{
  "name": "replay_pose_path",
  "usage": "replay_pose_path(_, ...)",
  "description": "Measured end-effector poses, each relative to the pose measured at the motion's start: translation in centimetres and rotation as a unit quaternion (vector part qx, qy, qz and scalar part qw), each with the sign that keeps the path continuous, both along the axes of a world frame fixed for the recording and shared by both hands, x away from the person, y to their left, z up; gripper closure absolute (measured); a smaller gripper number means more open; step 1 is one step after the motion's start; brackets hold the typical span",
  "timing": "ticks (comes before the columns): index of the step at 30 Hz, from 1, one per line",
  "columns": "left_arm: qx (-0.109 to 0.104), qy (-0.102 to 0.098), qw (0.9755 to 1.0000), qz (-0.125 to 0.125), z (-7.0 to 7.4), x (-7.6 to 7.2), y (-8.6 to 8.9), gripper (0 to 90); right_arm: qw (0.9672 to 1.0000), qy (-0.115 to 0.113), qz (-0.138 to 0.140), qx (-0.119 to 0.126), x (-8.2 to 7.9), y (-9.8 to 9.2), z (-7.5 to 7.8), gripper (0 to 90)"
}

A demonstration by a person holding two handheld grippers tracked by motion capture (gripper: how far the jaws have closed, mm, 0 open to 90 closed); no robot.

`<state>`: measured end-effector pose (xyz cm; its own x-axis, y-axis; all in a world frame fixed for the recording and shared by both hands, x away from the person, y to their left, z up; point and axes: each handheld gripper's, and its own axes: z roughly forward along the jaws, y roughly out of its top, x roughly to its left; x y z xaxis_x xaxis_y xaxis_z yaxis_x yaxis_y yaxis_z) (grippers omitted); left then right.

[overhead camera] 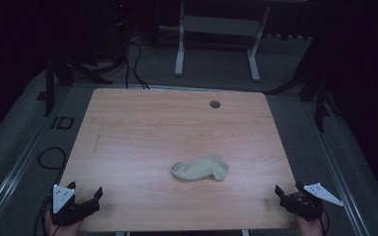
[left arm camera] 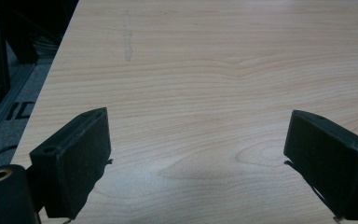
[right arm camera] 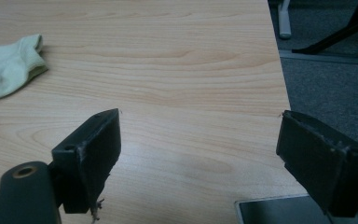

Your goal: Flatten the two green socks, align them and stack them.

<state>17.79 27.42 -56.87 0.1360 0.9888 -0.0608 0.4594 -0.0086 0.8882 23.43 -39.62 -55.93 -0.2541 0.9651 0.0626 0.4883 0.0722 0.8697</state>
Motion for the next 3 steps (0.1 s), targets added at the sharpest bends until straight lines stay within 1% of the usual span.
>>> replay_pose_path(3,-0.003,0.0,1.0,-0.001,-0.02,0.01,-0.02,7.4,1.0,-0.001,0.002,-0.003,0.0,0.11,-0.04,13.7)
